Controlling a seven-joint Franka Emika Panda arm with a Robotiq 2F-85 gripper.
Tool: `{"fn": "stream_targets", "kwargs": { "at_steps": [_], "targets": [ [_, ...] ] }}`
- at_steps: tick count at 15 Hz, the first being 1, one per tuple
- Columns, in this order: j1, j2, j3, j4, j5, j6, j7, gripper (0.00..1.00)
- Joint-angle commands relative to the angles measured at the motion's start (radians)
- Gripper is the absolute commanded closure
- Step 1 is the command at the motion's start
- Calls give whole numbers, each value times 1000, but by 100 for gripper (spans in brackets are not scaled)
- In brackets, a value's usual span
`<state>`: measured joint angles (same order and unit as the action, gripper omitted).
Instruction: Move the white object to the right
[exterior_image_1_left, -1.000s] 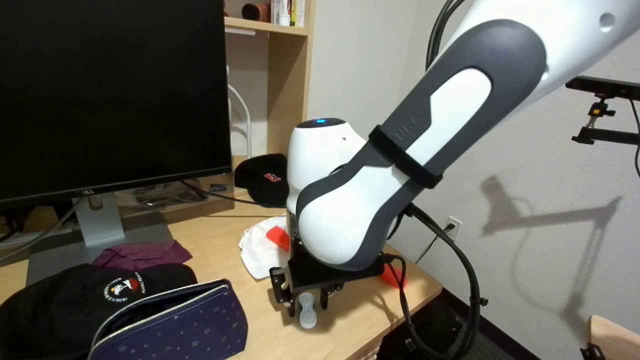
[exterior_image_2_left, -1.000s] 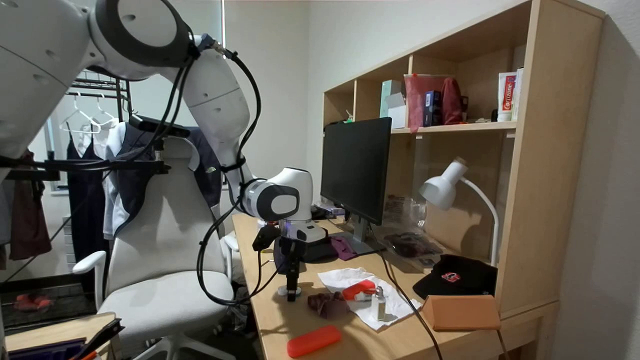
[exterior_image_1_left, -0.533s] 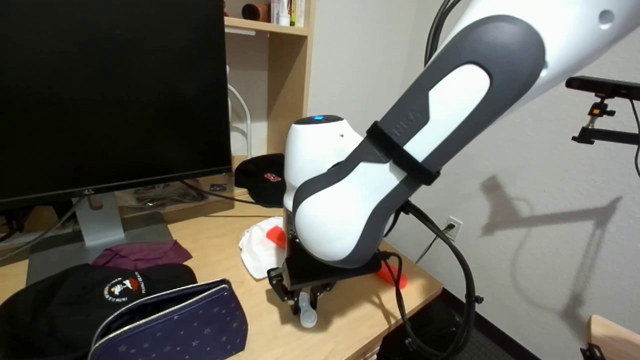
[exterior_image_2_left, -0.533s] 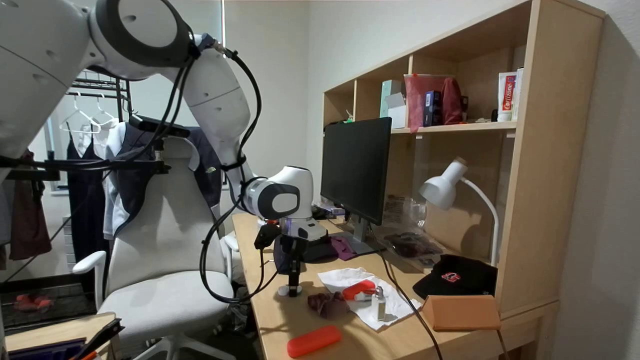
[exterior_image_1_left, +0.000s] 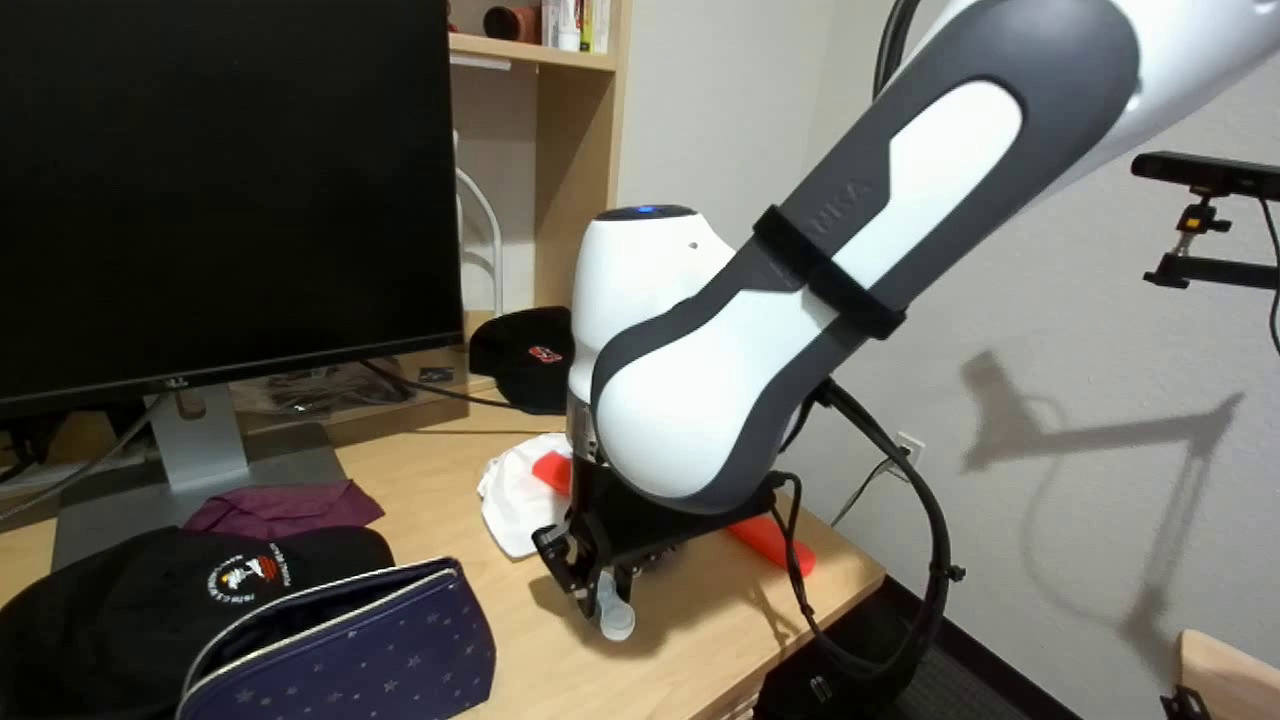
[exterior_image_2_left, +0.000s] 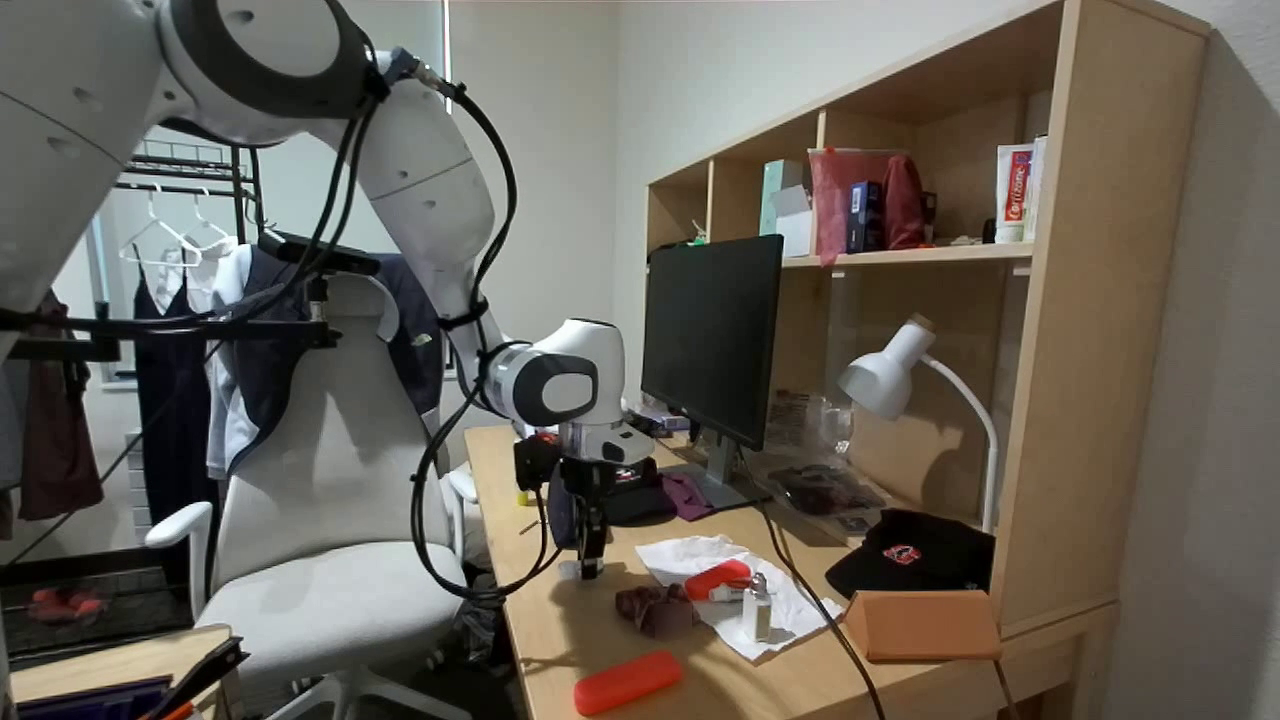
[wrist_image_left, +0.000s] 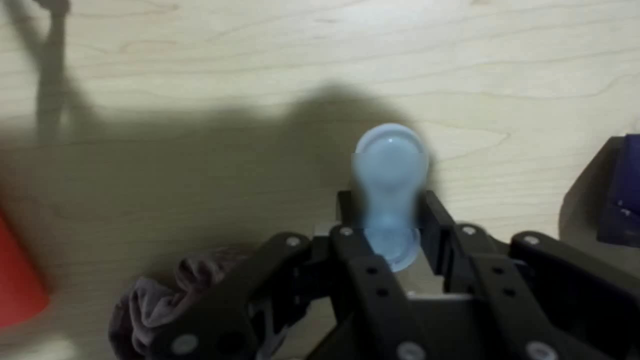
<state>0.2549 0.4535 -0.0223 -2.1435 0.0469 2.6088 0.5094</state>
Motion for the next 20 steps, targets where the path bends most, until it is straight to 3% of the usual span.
{"fn": "stream_targets", "kwargs": {
  "at_steps": [1, 9, 15, 20],
  "targets": [
    [0, -94, 18, -75, -40, -9, -79, 85],
    [14, -206, 13, -183, -148, -52, -62, 85],
    [-88, -352, -5, -341, -115, -2, -98, 85],
    [-205, -414, -35, -382, -99, -16, -236, 86]
  ]
}}
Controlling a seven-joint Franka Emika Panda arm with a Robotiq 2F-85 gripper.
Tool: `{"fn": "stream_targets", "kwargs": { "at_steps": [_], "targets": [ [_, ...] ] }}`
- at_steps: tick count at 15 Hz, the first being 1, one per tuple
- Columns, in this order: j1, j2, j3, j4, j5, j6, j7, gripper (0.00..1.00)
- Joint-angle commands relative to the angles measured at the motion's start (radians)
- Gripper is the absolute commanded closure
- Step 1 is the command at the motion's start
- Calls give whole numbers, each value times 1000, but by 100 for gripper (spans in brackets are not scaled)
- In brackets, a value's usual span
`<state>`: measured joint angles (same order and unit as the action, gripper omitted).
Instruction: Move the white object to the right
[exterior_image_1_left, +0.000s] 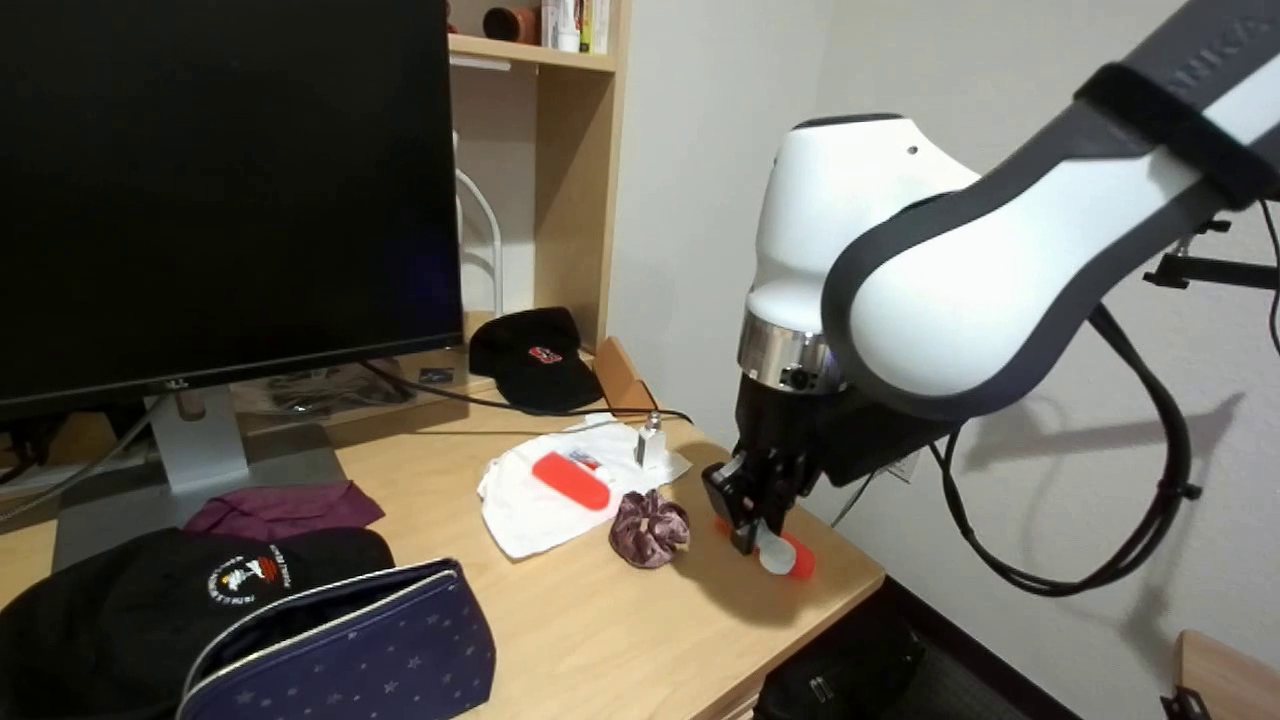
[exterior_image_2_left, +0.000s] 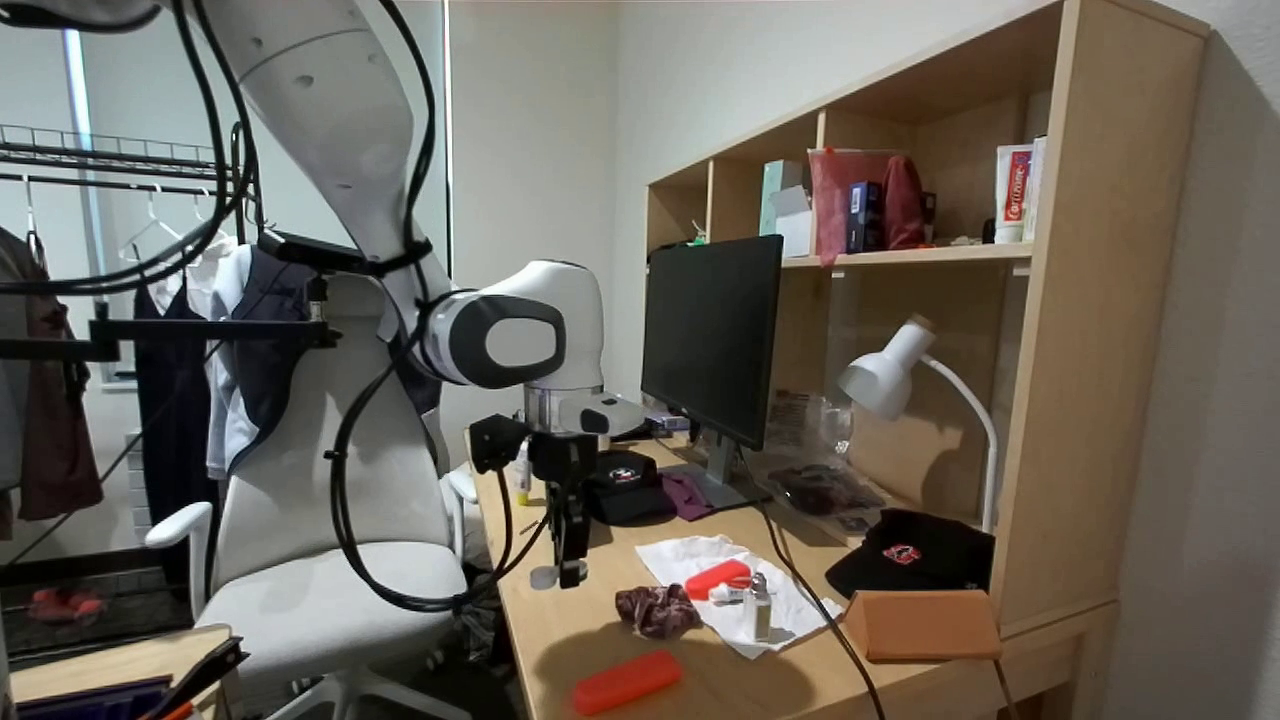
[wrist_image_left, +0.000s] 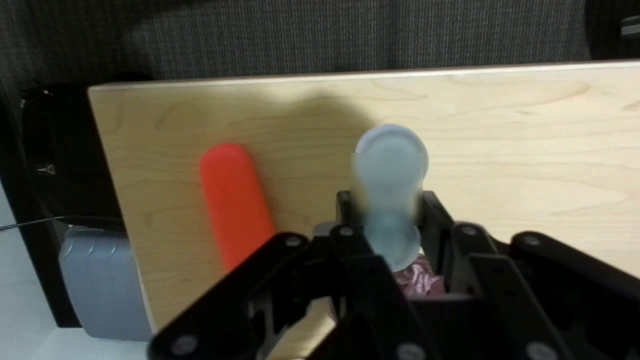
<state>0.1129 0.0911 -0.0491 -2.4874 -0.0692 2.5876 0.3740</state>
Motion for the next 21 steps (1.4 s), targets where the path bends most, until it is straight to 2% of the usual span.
{"fn": "stream_targets", "kwargs": {
  "at_steps": [1, 5, 7, 8, 11, 12, 21],
  "targets": [
    [-82, -52, -16, -32, 12, 2, -124, 86],
    [-148, -23, -55, 35, -45, -52, -230, 86],
    [-164, -3, -60, 52, -67, -37, -295, 85],
    [-159, -26, -53, 26, -41, -29, -239, 67],
    [-165, -13, -58, 41, -45, -29, -274, 67],
    [-164, -11, -58, 41, -46, -29, -274, 86],
    [-198, 113, -60, 64, 3, 60, -358, 86]
  ]
}}
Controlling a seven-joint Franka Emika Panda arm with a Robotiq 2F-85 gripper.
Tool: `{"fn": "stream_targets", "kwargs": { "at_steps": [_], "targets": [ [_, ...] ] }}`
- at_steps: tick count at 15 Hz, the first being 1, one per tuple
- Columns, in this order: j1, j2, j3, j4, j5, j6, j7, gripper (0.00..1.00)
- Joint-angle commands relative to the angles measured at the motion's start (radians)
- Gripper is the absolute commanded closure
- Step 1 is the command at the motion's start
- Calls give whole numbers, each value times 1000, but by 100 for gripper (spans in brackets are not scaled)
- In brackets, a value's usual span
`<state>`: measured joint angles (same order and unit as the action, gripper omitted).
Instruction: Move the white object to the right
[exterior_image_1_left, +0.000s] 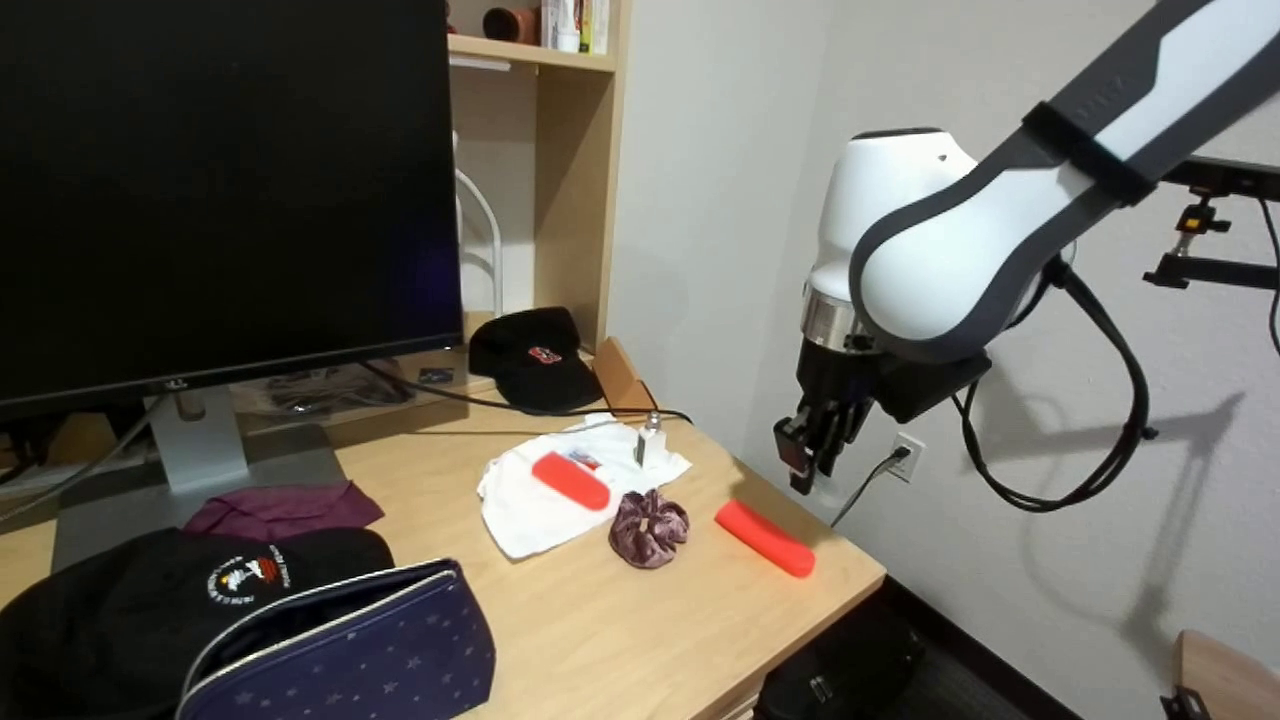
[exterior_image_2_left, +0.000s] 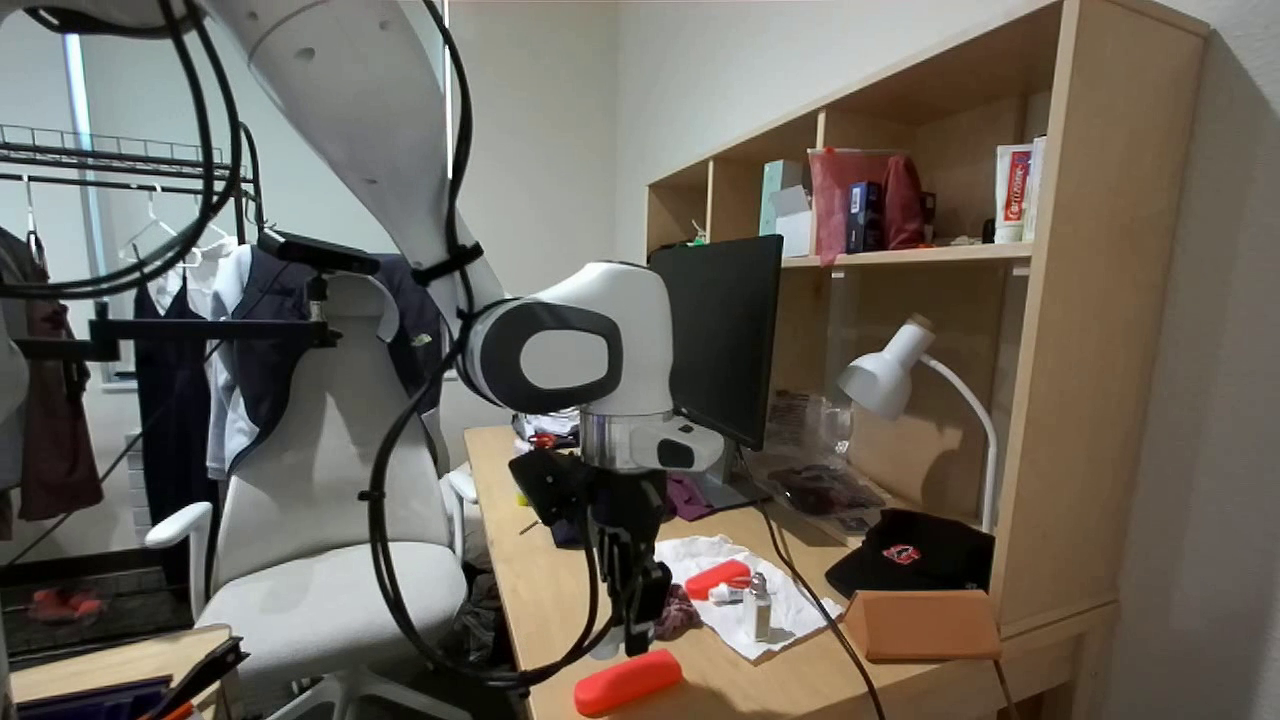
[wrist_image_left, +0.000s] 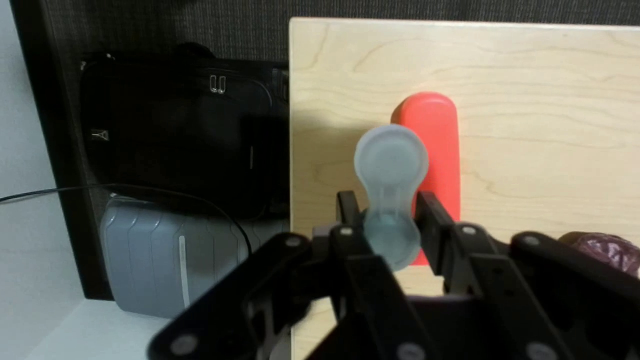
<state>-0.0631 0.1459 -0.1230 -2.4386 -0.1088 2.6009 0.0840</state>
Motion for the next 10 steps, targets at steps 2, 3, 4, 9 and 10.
{"fn": "stream_targets", "kwargs": {
  "at_steps": [2, 3, 4, 9, 10],
  "targets": [
    [-25, 89, 15, 21, 44, 65, -83, 86],
    [-24, 104, 13, 19, 36, 87, -83, 86],
    [-25, 118, 11, 18, 32, 107, -88, 86],
    [-42, 188, 5, -6, 26, 261, -105, 86],
    [-43, 206, 0, -8, 20, 286, -105, 86]
  ]
}}
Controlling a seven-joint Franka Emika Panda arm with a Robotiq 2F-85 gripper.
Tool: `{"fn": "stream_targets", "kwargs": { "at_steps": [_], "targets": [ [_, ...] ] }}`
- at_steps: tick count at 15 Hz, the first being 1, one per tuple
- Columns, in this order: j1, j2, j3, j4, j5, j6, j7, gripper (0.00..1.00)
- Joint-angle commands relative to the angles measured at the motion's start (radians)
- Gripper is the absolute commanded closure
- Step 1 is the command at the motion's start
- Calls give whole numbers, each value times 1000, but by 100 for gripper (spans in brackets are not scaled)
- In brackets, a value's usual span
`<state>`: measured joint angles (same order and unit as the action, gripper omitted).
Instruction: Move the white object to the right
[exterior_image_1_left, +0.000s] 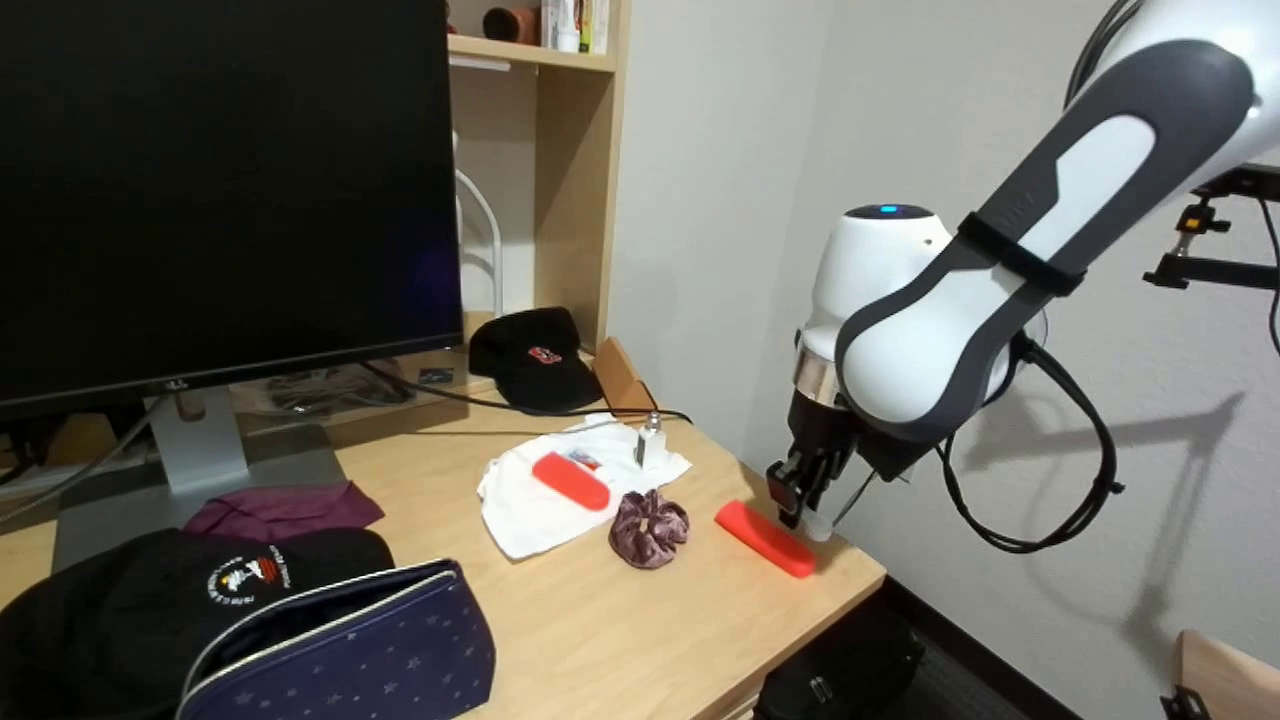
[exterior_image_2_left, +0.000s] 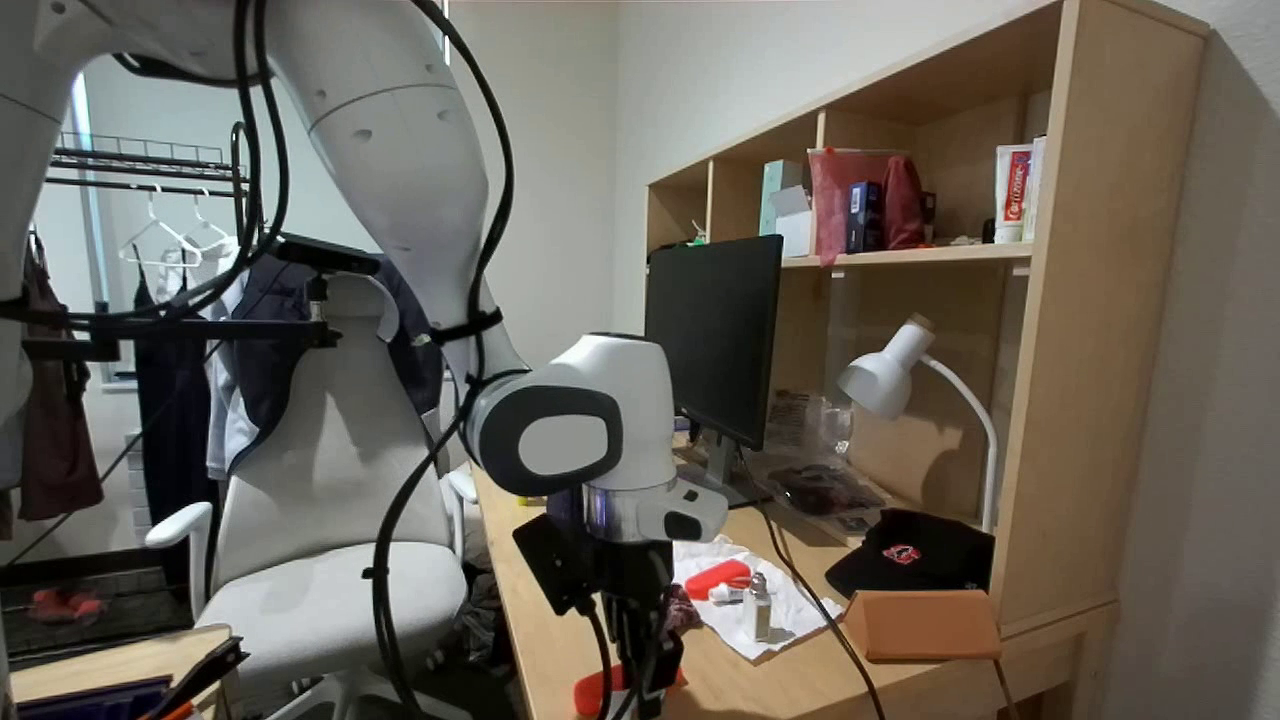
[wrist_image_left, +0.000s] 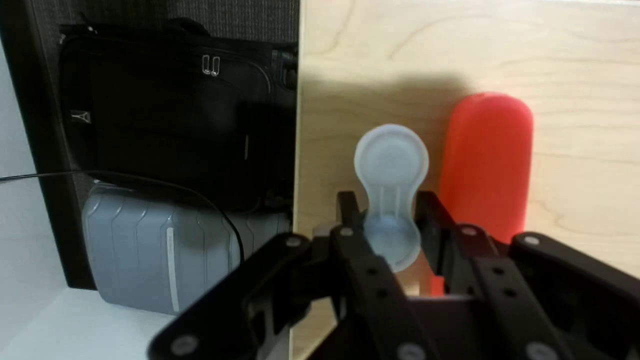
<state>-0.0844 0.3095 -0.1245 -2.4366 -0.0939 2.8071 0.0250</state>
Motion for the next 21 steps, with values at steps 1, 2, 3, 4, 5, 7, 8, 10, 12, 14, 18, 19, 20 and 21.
{"fn": "stream_targets", "kwargs": {
  "at_steps": [1, 2, 3, 4, 5, 7, 8, 10, 12, 14, 18, 19, 20, 21],
  "targets": [
    [-29, 59, 3, -10, 9, 103, -51, 86],
    [-35, 72, 6, -11, 12, 120, -57, 86],
    [-41, 87, 9, -12, 15, 139, -62, 86],
    [-42, 83, 9, -11, 15, 144, -64, 86],
    [-49, 81, 18, -14, 27, 141, -67, 42],
    [-44, 73, 12, -19, 20, 144, -62, 35],
    [-51, 67, 13, -18, 24, 141, -63, 30],
    [-50, 64, 9, -26, 21, 150, -56, 17],
    [-34, 50, -10, -39, 6, 156, -39, 4],
    [-15, 30, -34, -53, -6, 158, -21, 0],
    [41, -16, -115, -90, -43, 194, 15, 0],
    [56, -41, -139, -103, -54, 191, 23, 0],
    [73, -55, -162, -109, -63, 186, 34, 0],
    [98, -91, -198, -122, -81, 163, 54, 0]
  ]
}}
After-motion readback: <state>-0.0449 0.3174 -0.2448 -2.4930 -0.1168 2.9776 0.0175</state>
